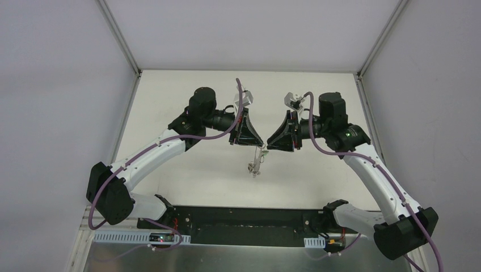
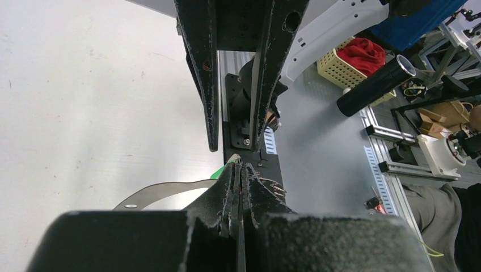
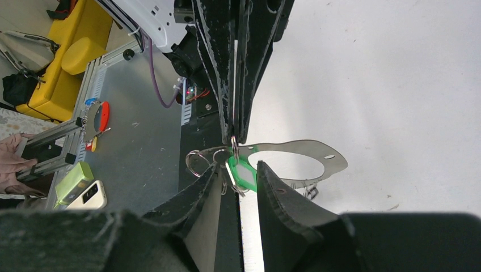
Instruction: Put the keys on the keyring
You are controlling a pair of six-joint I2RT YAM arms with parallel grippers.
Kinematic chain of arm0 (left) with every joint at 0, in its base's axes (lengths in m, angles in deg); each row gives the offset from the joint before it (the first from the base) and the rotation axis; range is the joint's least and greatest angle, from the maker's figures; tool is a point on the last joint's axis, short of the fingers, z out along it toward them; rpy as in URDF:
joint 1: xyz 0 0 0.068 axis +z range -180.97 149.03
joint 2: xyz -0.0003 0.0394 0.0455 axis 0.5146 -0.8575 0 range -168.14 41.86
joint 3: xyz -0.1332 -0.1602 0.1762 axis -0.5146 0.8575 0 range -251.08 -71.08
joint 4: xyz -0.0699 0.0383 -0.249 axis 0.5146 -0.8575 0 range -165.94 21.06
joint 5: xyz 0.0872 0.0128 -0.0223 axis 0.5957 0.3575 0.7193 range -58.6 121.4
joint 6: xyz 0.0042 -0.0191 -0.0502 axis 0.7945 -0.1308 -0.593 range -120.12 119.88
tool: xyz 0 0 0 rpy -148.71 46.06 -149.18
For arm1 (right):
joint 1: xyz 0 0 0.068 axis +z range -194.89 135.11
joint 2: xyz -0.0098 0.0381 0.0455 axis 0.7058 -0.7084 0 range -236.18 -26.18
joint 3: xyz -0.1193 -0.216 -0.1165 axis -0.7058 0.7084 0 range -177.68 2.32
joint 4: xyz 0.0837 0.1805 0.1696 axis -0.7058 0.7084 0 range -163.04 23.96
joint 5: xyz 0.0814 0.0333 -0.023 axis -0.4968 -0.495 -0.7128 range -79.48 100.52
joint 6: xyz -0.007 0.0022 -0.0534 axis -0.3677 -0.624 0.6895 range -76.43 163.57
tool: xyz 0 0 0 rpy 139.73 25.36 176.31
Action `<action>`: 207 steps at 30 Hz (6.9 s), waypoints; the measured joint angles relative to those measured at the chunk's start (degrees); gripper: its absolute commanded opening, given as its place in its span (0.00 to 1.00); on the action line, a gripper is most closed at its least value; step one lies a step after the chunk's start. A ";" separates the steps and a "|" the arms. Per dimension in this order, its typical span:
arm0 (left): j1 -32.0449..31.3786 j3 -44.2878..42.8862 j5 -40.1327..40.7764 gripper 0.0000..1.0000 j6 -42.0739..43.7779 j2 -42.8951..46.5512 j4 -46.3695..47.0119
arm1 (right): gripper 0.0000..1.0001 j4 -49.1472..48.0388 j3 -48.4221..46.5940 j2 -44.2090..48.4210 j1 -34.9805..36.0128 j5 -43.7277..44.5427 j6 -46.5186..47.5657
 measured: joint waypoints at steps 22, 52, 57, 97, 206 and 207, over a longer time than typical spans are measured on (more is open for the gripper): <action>0.00 0.81 0.17 0.00 -2.86 0.00 2.21 | 0.16 -0.70 -1.09 -2.62 1.33 -0.94 -1.14; 0.00 0.76 0.50 0.00 -2.89 -0.13 1.97 | 0.00 0.42 -1.29 -3.39 2.27 -0.94 -0.37; 0.76 -2.36 0.61 0.01 -1.20 -1.11 -2.23 | 0.00 5.95 -6.34 -6.88 2.25 -0.42 2.56; 0.96 -11.82 8.04 0.36 23.96 -1.16 -26.08 | 0.00 29.24 -25.24 -15.54 11.69 21.35 15.82; 2.25 -3.63 0.39 0.00 -3.02 -0.96 1.79 | 0.00 18.14 -11.61 -7.74 1.77 2.27 10.86; 2.25 -3.34 0.37 0.00 -3.54 -0.96 2.56 | 0.00 17.99 -11.61 -7.89 1.90 2.25 10.69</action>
